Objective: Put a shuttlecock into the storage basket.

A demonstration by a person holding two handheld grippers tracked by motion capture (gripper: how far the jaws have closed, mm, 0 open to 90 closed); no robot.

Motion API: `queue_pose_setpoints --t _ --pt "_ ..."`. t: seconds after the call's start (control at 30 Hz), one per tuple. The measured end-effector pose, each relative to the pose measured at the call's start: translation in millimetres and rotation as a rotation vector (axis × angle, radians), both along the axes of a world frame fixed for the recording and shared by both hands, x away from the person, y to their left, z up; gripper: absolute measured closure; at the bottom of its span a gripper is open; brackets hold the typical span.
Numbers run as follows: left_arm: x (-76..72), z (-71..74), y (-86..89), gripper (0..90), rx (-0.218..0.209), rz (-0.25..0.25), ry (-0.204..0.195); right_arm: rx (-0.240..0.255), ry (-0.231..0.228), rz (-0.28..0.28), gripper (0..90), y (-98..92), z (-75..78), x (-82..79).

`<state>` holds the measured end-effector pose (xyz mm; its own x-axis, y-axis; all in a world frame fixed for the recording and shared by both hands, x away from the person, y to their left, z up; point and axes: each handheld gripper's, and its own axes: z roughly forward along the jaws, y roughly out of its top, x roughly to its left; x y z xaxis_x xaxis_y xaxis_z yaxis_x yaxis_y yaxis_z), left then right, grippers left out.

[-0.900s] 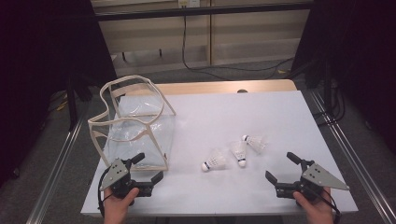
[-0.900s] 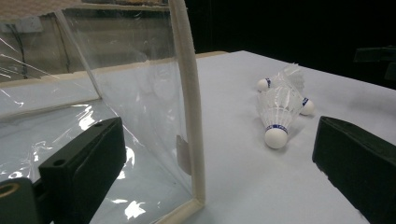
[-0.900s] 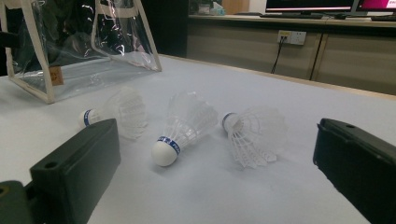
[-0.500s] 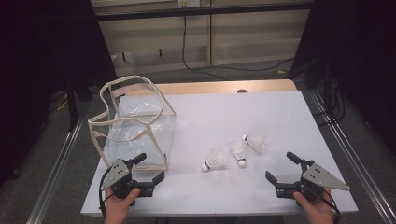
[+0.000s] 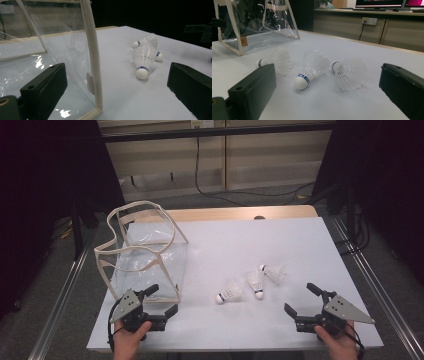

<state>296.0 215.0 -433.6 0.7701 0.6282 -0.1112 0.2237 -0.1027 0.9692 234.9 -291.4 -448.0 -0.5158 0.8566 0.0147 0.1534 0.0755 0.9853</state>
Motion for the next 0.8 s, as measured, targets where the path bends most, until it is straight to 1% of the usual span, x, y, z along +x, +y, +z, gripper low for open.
queue_pose_setpoints --t 0.17,0.27,0.3,0.43,0.8 --pt "-0.3 0.5 -4.7 2.8 -0.002 -0.018 0.008 0.002 -0.001 0.000 0.9 0.0 -0.1 0.3" --pt "-0.6 2.1 -9.6 2.7 0.003 -0.039 0.002 0.006 0.000 -0.002 0.9 -0.1 -0.2 0.5" --pt "-0.6 2.1 -9.6 2.7 0.003 -0.039 0.002 0.006 0.000 -0.002 0.9 -0.1 -0.2 0.5" --pt "-1.2 2.9 -15.4 2.6 -0.004 -0.052 0.011 0.009 0.001 -0.001 0.9 -0.2 -0.4 0.7" --pt "-0.3 4.6 -29.3 2.5 0.015 -0.093 0.018 0.014 0.001 0.000 0.9 -0.7 -0.2 1.0"
